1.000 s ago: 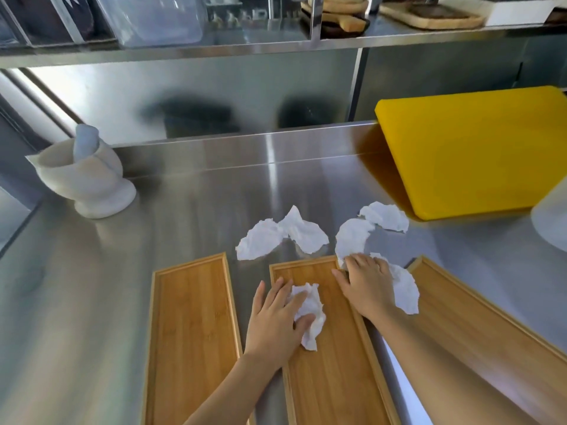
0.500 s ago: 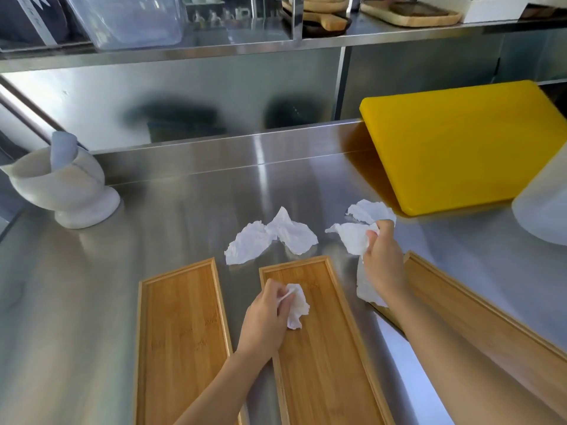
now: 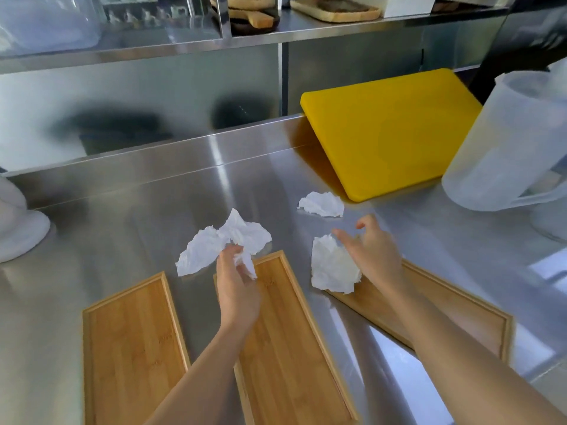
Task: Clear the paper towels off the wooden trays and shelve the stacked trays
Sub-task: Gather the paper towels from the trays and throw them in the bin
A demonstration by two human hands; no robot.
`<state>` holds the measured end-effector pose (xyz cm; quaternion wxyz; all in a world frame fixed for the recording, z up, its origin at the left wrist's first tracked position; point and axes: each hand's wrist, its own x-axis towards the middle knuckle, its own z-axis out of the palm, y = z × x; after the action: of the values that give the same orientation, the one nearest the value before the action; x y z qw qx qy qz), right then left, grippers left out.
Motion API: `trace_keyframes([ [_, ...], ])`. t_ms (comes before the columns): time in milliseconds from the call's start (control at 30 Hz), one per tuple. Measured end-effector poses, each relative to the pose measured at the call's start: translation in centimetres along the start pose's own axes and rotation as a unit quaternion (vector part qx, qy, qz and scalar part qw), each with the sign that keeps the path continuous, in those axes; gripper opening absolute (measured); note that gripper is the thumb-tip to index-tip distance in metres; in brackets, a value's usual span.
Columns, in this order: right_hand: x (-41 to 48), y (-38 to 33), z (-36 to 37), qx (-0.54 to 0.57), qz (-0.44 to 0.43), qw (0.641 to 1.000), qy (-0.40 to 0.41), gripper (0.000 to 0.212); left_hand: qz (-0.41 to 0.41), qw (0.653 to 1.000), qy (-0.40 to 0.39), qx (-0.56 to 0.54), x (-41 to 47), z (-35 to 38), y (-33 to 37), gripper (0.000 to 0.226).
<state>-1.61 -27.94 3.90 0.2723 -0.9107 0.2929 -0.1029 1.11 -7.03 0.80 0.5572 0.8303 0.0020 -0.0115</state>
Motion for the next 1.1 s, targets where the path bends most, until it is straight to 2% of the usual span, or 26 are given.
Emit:
trace_keyframes([
  [100,-0.3,1.6,1.2,-0.11,-0.01,0.992,-0.066,0.063,-0.023,1.0,0.001,0.019,0.4,0.8,0.0,0.036],
  [233,-0.4,2.8,2.3,-0.106,0.009,0.983,-0.148,0.062,-0.047,0.998,-0.027,0.04,1.4,1.5,-0.1,0.021],
  [300,-0.4,3.2,2.6,-0.099,-0.001,0.983,-0.156,0.051,-0.051,0.996,-0.037,0.069,2.0,1.5,0.1,0.028],
  [433,0.0,3.5,2.8,-0.103,-0.086,0.985,-0.106,0.021,-0.059,0.99,-0.027,0.123,4.1,1.4,0.6,0.041],
  [600,1.0,3.8,2.2,-0.073,-0.077,0.99,-0.093,0.014,-0.055,0.975,-0.034,0.214,7.1,1.6,0.7,0.052],
  [700,1.5,4.3,1.2,-0.064,-0.055,0.991,-0.102,0.02,-0.025,0.958,-0.038,0.285,8.7,2.1,0.3,0.062],
  [833,2.1,4.4,0.5,-0.09,-0.039,0.989,-0.11,0.025,-0.006,0.925,-0.097,0.367,10.1,2.9,-0.1,0.075],
  [933,2.5,3.6,0.4,-0.105,-0.062,0.988,-0.095,0.02,0.009,0.892,-0.122,0.435,10.3,3.2,-0.9,0.063],
  [1033,2.5,2.4,0.8,-0.081,-0.066,0.993,-0.061,0.015,0.064,0.863,-0.127,0.484,10.7,2.8,-1.5,0.035],
  [1100,2.6,1.7,1.3,-0.056,-0.067,0.995,-0.041,0.017,0.068,0.885,-0.119,0.444,10.8,2.3,-1.3,0.027],
])
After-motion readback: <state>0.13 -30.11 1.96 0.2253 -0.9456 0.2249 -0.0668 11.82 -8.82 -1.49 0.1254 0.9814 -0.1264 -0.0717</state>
